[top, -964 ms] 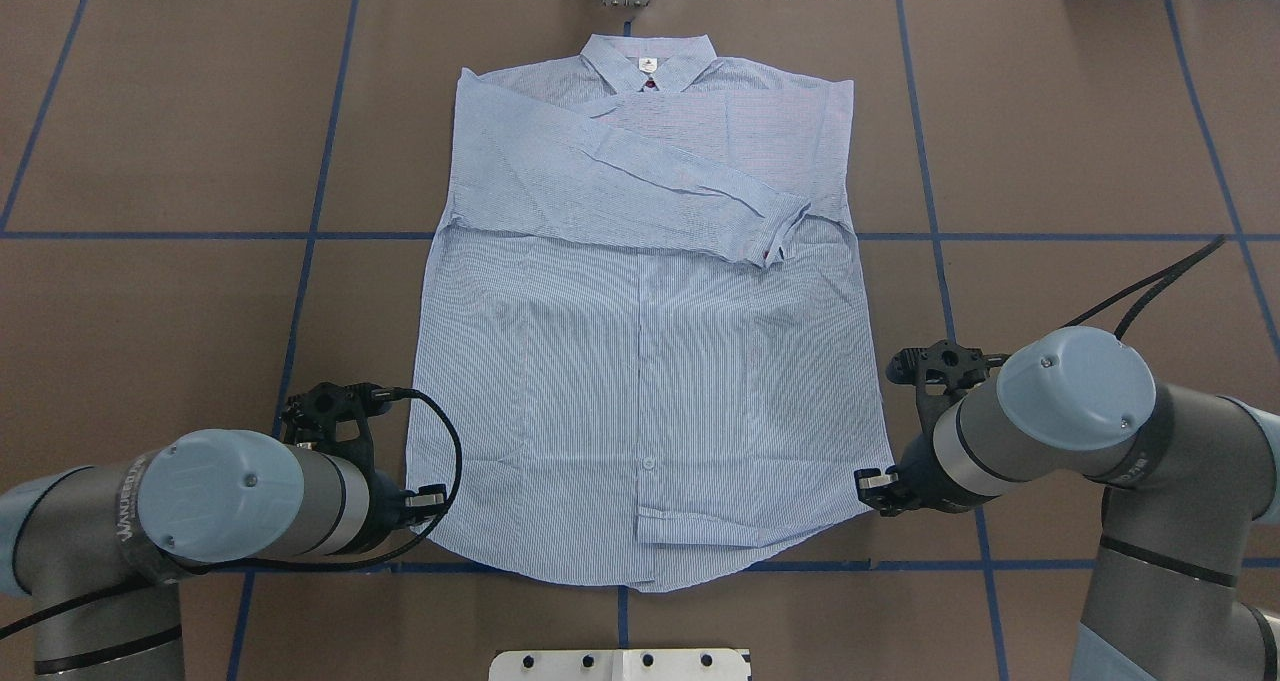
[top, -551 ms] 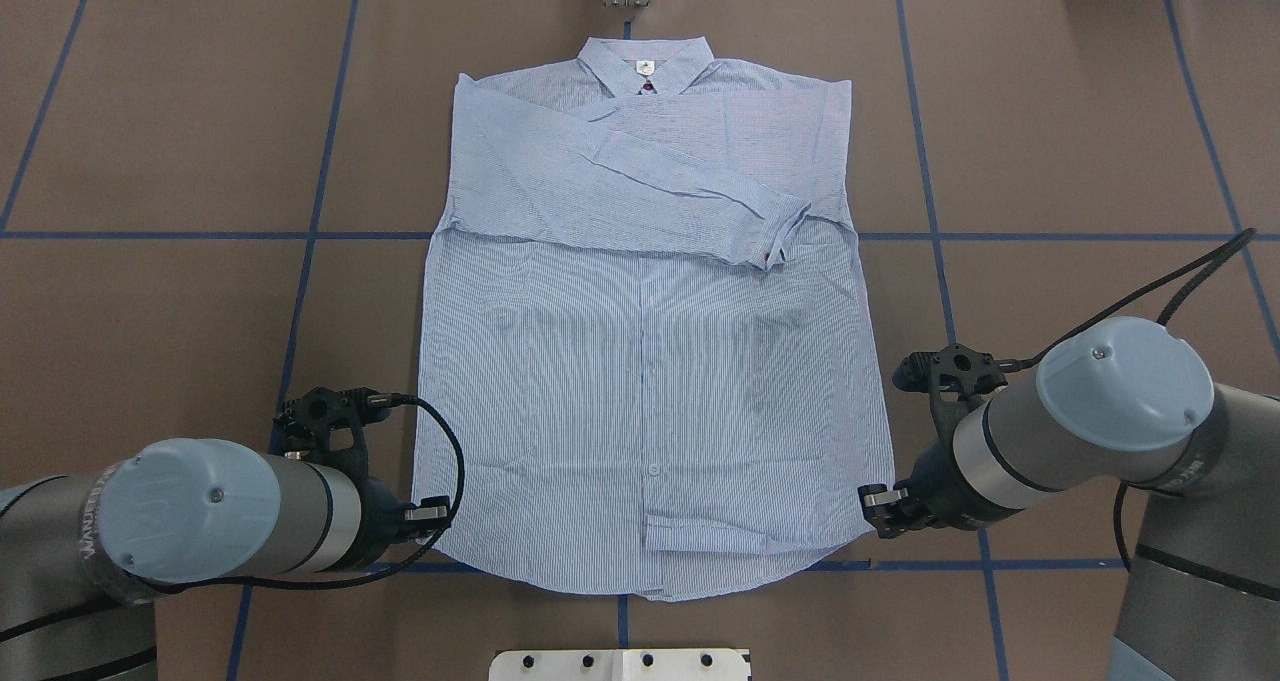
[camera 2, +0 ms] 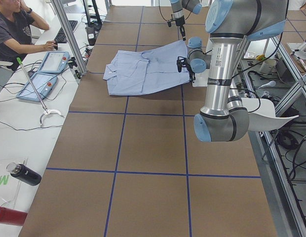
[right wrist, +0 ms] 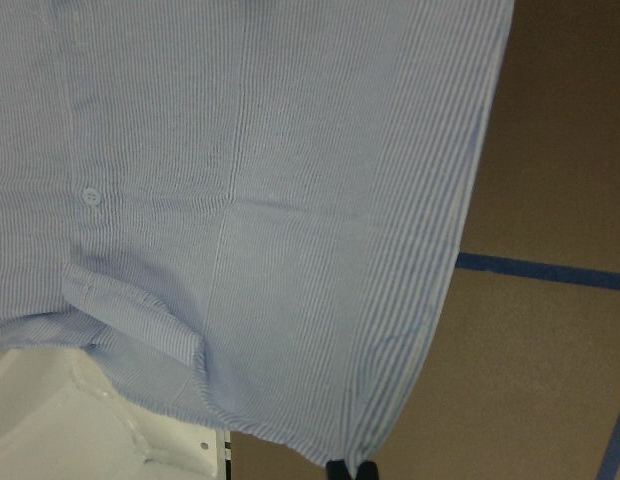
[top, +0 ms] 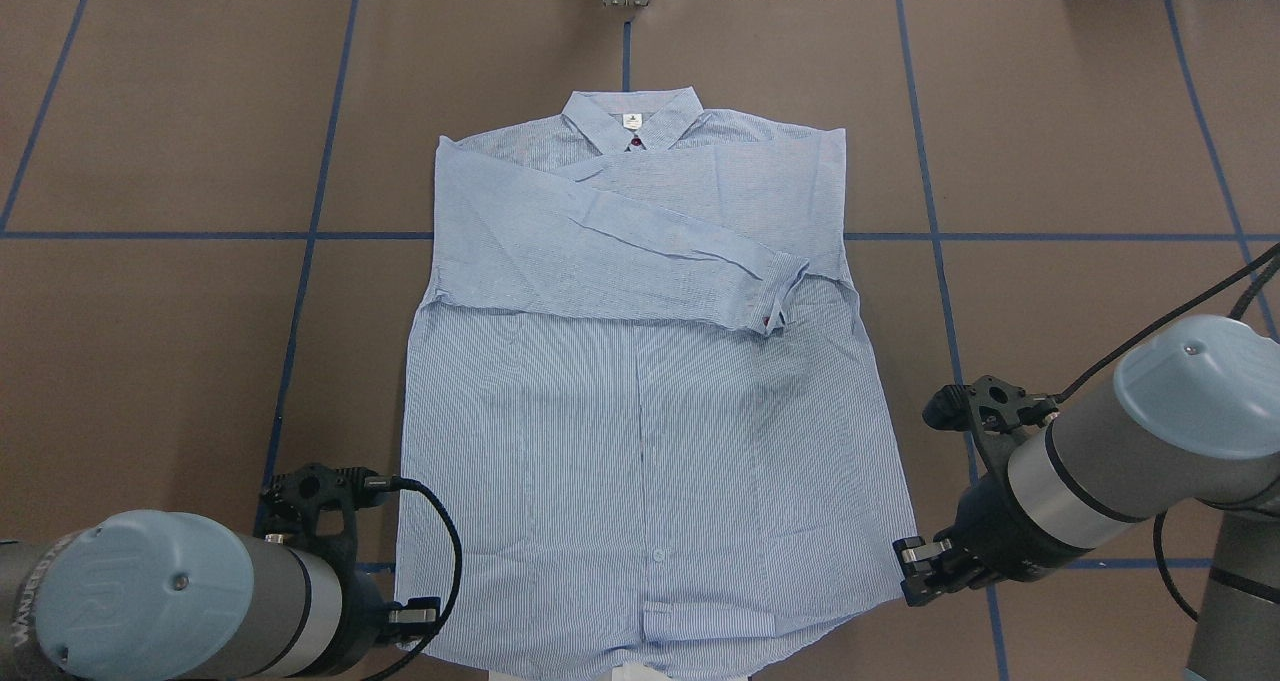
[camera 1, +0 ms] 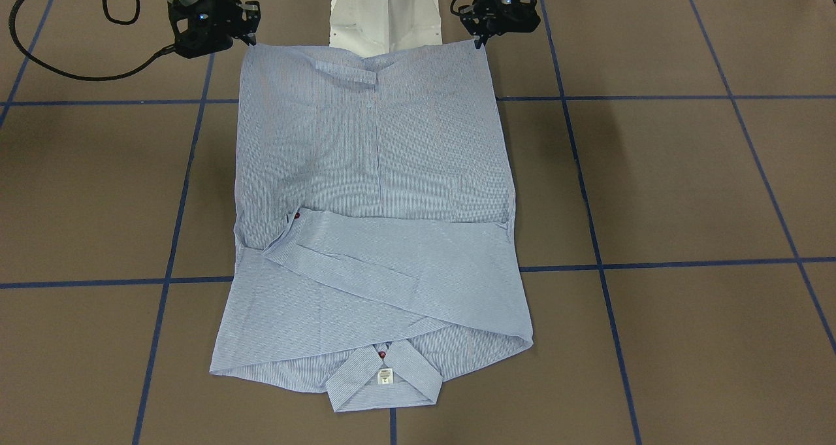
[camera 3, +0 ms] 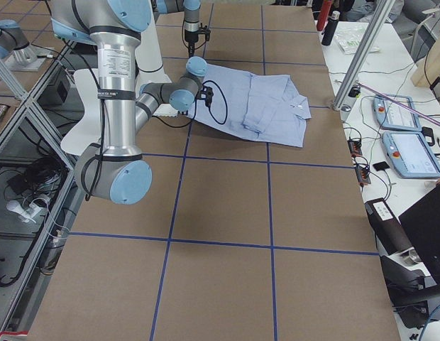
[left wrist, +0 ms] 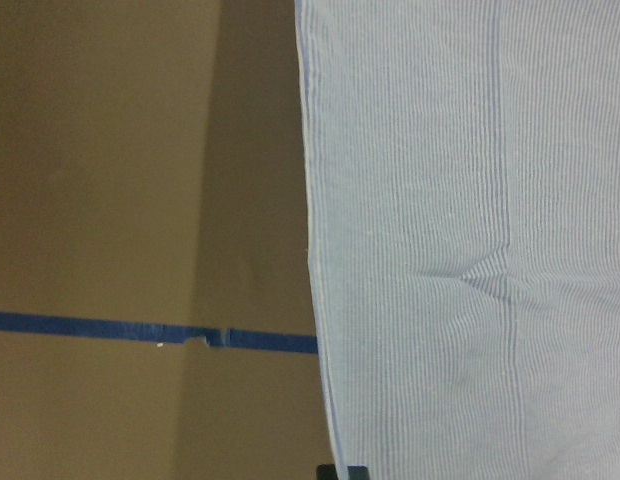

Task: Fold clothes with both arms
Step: 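Lift the hem with both grippers and fold it up toward the collar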

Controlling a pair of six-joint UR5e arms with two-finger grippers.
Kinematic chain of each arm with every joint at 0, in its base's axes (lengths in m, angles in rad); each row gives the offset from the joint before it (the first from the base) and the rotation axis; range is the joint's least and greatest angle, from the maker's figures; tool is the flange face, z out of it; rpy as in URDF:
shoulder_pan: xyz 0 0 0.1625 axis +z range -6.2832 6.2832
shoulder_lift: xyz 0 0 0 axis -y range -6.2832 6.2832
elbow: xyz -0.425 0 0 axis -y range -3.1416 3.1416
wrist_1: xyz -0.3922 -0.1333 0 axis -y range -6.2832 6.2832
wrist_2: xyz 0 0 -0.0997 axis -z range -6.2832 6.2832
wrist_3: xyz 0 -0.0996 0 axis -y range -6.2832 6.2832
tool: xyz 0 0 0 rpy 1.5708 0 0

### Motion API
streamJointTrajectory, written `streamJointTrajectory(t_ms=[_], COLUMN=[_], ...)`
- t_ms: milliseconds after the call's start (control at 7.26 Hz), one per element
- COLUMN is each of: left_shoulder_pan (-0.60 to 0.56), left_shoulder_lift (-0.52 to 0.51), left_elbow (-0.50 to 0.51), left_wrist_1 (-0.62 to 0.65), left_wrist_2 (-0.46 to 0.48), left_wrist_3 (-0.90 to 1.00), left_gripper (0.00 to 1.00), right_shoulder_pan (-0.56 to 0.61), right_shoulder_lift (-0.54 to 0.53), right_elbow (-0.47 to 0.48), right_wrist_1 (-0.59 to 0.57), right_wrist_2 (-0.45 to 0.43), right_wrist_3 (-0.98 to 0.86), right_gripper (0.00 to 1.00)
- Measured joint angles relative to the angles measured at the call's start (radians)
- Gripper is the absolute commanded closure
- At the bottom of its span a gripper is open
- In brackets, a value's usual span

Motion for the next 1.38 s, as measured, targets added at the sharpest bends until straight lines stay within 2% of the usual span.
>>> streamJointTrajectory(t_ms=[276, 413, 689, 964, 1378], left_shoulder_pan=[0.005, -0.036, -0.166, -0.29, -0.426], left_shoulder_lift=[-0.01, -0.027, -0.106, -0.204, -0.228], left_elbow=[-0.015, 0.004, 0.09, 0.234, 0.292], left_wrist_1=[0.033, 0.036, 0.034, 0.011, -0.017], left_wrist_2=[-0.003, -0.004, -0.006, -0.033, -0.112], left_wrist_3=[0.025, 0.081, 0.181, 0.267, 0.401], left_gripper=[1.0, 1.0, 1.0, 1.0, 1.0], right_shoulder_pan=[0.016, 0.049, 0.134, 0.222, 0.308], right_shoulder_lift=[-0.012, 0.02, 0.136, 0.242, 0.31], right_elbow=[-0.043, -0.089, -0.199, -0.305, -0.382], right_wrist_1=[0.078, 0.092, 0.097, 0.096, 0.095], right_wrist_2=[0.021, 0.023, 0.022, 0.019, 0.032], right_wrist_3=[-0.006, -0.013, -0.026, -0.029, -0.05], right_gripper=[1.0, 1.0, 1.0, 1.0, 1.0])
